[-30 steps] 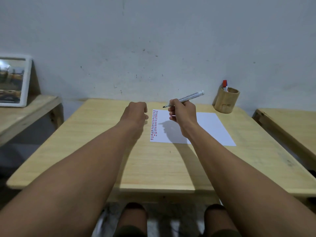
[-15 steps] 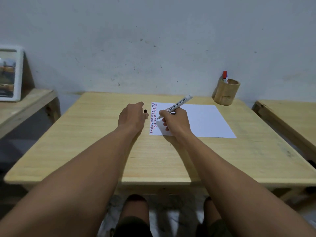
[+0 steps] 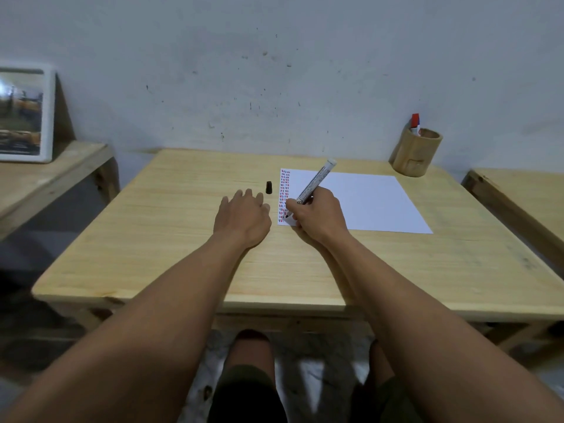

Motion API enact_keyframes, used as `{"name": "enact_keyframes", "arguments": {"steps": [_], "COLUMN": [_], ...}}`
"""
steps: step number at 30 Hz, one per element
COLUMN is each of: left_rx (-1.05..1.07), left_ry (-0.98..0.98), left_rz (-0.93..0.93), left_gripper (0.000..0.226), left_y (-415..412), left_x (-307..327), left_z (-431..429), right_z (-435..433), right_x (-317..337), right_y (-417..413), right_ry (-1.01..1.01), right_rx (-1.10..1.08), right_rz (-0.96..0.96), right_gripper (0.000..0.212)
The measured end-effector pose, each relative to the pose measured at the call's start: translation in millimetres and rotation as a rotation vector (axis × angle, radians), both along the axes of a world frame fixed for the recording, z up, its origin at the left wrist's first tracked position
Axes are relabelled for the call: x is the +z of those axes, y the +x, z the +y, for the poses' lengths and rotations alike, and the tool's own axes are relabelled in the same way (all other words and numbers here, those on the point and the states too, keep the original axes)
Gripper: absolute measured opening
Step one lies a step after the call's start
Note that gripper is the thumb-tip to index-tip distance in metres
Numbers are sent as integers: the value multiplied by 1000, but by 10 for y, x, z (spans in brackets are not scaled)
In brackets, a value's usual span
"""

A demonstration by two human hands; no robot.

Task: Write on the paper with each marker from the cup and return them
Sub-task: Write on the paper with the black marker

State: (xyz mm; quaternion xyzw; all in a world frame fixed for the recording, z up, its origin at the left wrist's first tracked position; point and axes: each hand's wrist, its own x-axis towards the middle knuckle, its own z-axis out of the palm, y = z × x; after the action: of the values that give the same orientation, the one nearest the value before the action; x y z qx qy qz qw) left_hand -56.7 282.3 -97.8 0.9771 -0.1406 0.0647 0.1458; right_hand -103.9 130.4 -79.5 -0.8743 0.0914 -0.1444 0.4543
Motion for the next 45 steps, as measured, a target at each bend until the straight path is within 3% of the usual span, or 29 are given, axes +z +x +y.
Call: {"name": "enact_keyframes", "arguments": {"steps": [13,19,24,28,34,45], "left_rx": [-18,-13,61,177,85,45], "left_ry": [29,17,-89,-220,-240,-155], "left_rz": [-4,-21,-92,-65,-5,-66], "left_gripper": [48,45,33,36,48,54], "left_y": [12,2,-25,57,258,263], "left_x": [-53,-43,18,147,275,68], "left_z": [8,12,-14,-61,-137,-176], "right_z": [3,-1,-10,-29,-63,-47], "right_x": [-29,1,-9,-6,13,12], "right_y": [6,-1,9,25,62,5], "right_ry": [-30,-37,86,232,315,124], "right_rx": [11,28,-28,-55,-65,-15], "right_rz": [-9,4,-15,-35,-51,-10], "right_gripper": [15,27,24,27,29,23]}}
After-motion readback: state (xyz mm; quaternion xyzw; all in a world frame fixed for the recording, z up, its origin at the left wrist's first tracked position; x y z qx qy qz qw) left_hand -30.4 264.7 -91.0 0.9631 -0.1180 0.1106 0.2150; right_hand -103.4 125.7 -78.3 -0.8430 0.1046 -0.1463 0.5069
